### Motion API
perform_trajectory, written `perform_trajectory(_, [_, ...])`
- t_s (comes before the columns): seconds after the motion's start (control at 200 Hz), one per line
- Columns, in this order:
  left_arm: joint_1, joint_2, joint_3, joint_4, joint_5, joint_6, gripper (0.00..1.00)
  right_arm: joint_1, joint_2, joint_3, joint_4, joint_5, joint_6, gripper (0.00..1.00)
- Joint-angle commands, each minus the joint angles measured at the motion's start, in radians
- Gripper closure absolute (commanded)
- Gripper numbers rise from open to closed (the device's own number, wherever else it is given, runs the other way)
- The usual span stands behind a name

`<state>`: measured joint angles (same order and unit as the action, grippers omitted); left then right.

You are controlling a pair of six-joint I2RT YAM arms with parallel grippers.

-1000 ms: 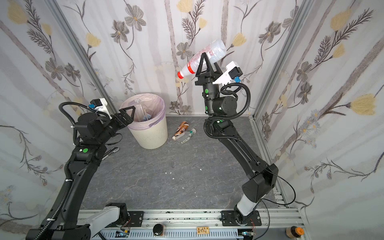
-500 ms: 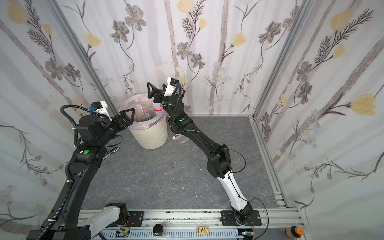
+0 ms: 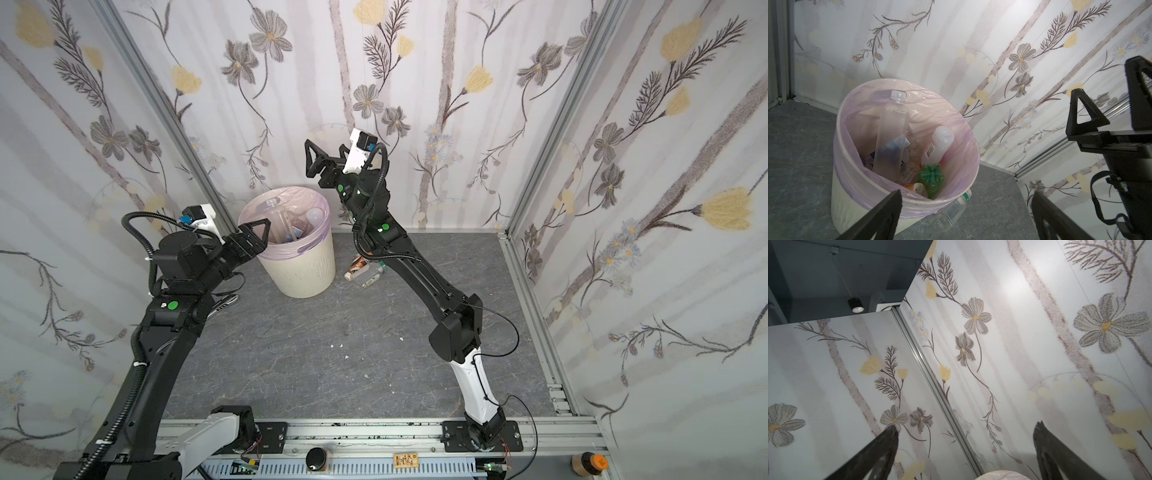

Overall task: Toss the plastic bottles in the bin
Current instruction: 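Withdraw the right gripper from the bin while the left gripper moves toward the remaining bottles, then lower the left gripper over the clear water bottle with green label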

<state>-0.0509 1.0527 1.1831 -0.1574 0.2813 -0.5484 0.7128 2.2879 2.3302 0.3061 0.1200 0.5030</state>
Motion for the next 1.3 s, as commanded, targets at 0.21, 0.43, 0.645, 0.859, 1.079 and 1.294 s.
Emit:
perform_trajectory(0.21, [-0.140,0.005,0.025,0.013,-0.090,0.042,0.00,-0.048,-0.192,-0.272,-0.101,0.055,-0.001,0.00])
perform_trajectory(0.43, [-0.334,0.080,0.054,0.013,-0.183,0.097,0.00,-0.140,-0.329,-0.555,-0.142,0.047,0.083,0.00])
perform_trajectory(0.645, [-0.515,0.227,0.103,-0.014,-0.297,0.226,0.00,-0.254,-0.489,-0.849,-0.114,0.013,0.108,0.00])
perform_trajectory(0.859, [-0.671,0.417,0.221,-0.084,-0.468,0.441,0.00,-0.369,-0.645,-1.080,-0.118,-0.046,0.102,0.00])
perform_trajectory(1.079, [-0.675,0.652,0.382,-0.165,-0.470,0.446,0.00,-0.469,-0.809,-1.270,-0.123,-0.101,0.074,0.00])
perform_trajectory(1.294, [-0.669,0.903,0.617,-0.297,-0.457,0.460,0.00,-0.507,-0.913,-1.408,-0.119,-0.155,0.050,0.00])
